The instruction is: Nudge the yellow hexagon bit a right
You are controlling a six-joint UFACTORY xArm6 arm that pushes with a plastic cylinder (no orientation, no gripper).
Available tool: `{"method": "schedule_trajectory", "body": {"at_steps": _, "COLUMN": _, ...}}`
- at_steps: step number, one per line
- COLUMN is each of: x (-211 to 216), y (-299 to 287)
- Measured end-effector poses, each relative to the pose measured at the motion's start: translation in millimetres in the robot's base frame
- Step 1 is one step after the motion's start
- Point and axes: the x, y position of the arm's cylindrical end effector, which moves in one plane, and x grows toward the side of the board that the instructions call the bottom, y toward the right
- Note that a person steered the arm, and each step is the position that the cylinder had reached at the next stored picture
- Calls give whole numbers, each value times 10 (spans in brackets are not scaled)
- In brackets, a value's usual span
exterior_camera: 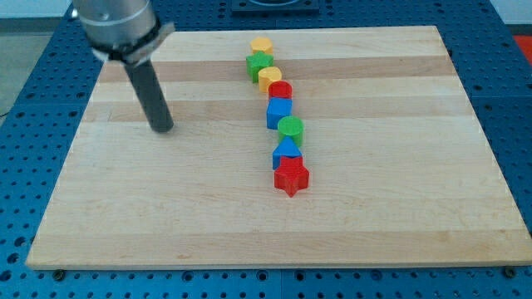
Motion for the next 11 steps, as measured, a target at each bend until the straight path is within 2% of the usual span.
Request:
{"method": "schedule_trajectory", "body": {"at_steps": 2, "x": -901, "y": 0}}
{"method": "schedule_trajectory", "body": {"at_steps": 3, "x": -1327, "y": 186}}
{"method": "schedule_trajectory", "body": {"at_steps": 4, "x": -1686, "y": 625}}
{"method": "schedule_trajectory", "body": {"at_steps": 5, "x": -1860, "y": 1030}}
{"method": "schedule_trajectory", "body": {"at_steps": 6, "x": -1755, "y": 1217}}
{"method": "schedule_trajectory", "body": {"at_steps": 7, "x": -1855, "y": 1011}}
{"method": "schedule_trajectory", "body": {"at_steps": 8, "x": -1806, "y": 505}}
{"method": "schedule_trajectory", "body": {"at_steps": 9, "x": -1522, "y": 395}}
{"method": "schedule_trajectory", "body": {"at_steps": 11, "x": -1478, "y": 873}}
